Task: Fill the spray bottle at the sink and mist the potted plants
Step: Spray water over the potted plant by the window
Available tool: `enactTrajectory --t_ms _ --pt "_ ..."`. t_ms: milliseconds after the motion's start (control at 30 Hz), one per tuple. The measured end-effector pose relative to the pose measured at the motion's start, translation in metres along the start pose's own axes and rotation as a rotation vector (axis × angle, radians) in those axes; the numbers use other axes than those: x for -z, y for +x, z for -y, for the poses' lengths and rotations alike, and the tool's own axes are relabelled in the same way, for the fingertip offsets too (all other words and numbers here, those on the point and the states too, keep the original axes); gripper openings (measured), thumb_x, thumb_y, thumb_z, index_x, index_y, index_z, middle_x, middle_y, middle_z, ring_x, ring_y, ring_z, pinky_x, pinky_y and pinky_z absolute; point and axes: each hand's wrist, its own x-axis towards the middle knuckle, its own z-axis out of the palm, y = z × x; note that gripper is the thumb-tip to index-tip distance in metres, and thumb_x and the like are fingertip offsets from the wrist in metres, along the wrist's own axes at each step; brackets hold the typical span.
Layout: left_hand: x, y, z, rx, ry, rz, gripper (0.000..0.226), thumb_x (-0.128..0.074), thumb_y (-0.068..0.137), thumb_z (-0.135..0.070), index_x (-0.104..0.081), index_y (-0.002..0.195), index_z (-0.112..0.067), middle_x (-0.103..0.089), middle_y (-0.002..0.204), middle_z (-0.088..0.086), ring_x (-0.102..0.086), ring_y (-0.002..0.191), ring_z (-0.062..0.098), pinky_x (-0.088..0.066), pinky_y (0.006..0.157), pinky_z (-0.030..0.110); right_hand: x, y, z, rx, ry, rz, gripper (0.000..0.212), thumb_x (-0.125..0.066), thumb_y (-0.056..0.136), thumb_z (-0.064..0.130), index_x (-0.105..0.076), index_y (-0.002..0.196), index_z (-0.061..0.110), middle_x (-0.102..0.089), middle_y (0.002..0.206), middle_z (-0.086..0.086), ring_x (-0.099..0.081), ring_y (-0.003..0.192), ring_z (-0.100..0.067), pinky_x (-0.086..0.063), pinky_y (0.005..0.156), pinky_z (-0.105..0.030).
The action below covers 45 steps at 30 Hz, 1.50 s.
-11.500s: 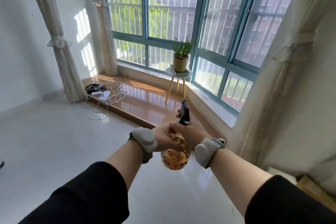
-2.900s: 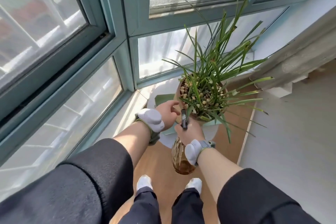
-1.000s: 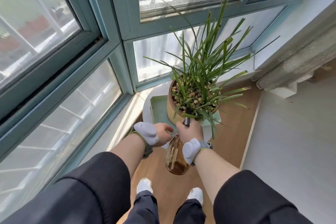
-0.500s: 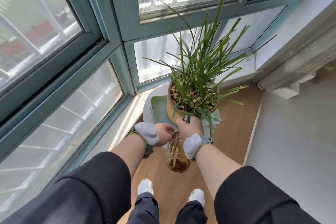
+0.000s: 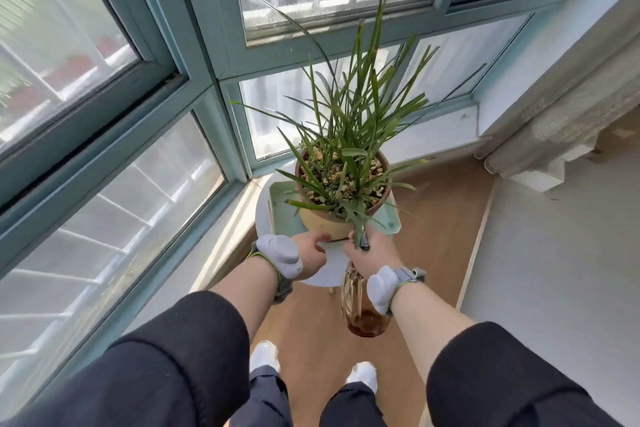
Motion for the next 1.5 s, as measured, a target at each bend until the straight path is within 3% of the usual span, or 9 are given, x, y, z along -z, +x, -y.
enactTrajectory --t_ms 133,433,567,700,867,1033,1167,1333,1500 --pt "-0.012 -0.001 -0.008 0.019 0.008 -0.006 0.053 -0.037 0.088 -0.009 -0.037 0.139 -0.026 -0.059 0.124 0.008 -0.060 0.106 0.027 -0.049 0.089 0.035 0.012 0.010 0.003 0.026 -0.059 0.052 0.014 -0.054 0.086 0.026 -0.050 0.075 0.017 -0.047 0.064 0.001 -0.044 0.066 -0.025 -0.033 0.057 -0.029" --pt "-0.036 -0.009 -0.020 0.115 -0.085 -0.125 0.051 -0.039 0.087 -0.006 -0.043 0.136 -0.020 -0.058 0.128 0.006 -0.056 0.113 0.024 -0.045 0.095 0.031 0.027 0.026 0.007 0.152 -0.042 0.145 0.026 -0.058 0.085 0.036 -0.048 0.063 0.026 -0.058 0.071 -0.005 -0.050 0.070 -0.026 -0.037 0.065 -0.031" --pt "-0.048 -0.012 -0.023 0.135 -0.115 -0.155 0.051 -0.040 0.088 -0.009 -0.042 0.137 -0.022 -0.056 0.129 0.005 -0.055 0.113 0.023 -0.045 0.094 0.031 0.029 0.030 0.002 0.174 -0.051 0.135 0.033 -0.056 0.082 0.027 -0.041 0.053 0.022 -0.045 0.053 0.000 -0.041 0.063 -0.026 -0.030 0.055 -0.029" --pt "-0.060 -0.015 -0.025 0.139 -0.172 -0.173 0.051 -0.041 0.087 -0.007 -0.044 0.135 -0.020 -0.055 0.132 0.005 -0.054 0.115 0.024 -0.046 0.096 0.033 0.032 0.030 -0.001 0.182 -0.056 0.180 0.018 -0.057 0.084 0.029 -0.063 0.076 0.014 -0.064 0.071 -0.008 -0.054 0.070 -0.029 -0.044 0.064 -0.034" --pt "-0.058 -0.004 -0.027 0.126 -0.120 -0.153 0.051 -0.038 0.088 -0.008 -0.041 0.137 -0.021 -0.057 0.129 0.006 -0.058 0.107 0.024 -0.047 0.092 0.031 0.034 0.030 -0.002 0.153 -0.090 0.181 0.033 -0.055 0.080 0.020 -0.034 0.054 0.021 -0.036 0.054 0.000 -0.033 0.055 -0.021 -0.029 0.056 -0.031" --pt "-0.057 0.013 -0.031 0.081 -0.047 -0.122 0.048 -0.039 0.089 -0.010 -0.041 0.135 -0.022 -0.059 0.123 0.010 -0.053 0.096 0.023 -0.045 0.091 0.034 0.046 0.029 -0.010 0.102 -0.101 0.210 0.011 -0.054 0.080 0.021 -0.051 0.073 0.014 -0.054 0.069 -0.005 -0.046 0.064 -0.021 -0.036 0.058 -0.030" --pt "-0.057 0.027 -0.049 -0.075 -0.167 -0.206 0.055 -0.041 0.086 0.001 -0.042 0.137 -0.016 -0.055 0.128 0.016 -0.048 0.096 0.019 -0.045 0.092 0.038 0.065 0.033 -0.019 0.072 -0.113 0.172 0.021 -0.053 0.082 0.025 -0.041 0.065 0.022 -0.045 0.060 0.001 -0.039 0.054 -0.016 -0.029 0.050 -0.028" --pt "-0.059 0.039 -0.070 -0.100 -0.278 -0.159 0.064 -0.045 0.083 0.012 -0.032 0.142 -0.010 -0.038 0.144 0.017 -0.044 0.124 0.039 -0.038 0.103 0.037 0.082 0.047 -0.026 0.063 -0.163 0.148 0.026 -0.053 0.079 0.022 -0.036 0.059 0.021 -0.041 0.055 0.001 -0.036 0.054 -0.020 -0.031 0.056 -0.031" --pt "-0.059 0.050 -0.072 -0.042 -0.110 -0.199 0.066 -0.047 0.082 -0.007 -0.031 0.141 -0.031 -0.061 0.117 0.010 -0.058 0.106 0.027 -0.049 0.090 0.037 0.093 0.061 -0.026 0.076 -0.162 0.206 0.028 -0.053 0.076 0.020 -0.034 0.056 0.019 -0.039 0.053 0.001 -0.034 0.052 -0.019 -0.029 0.053 -0.029"
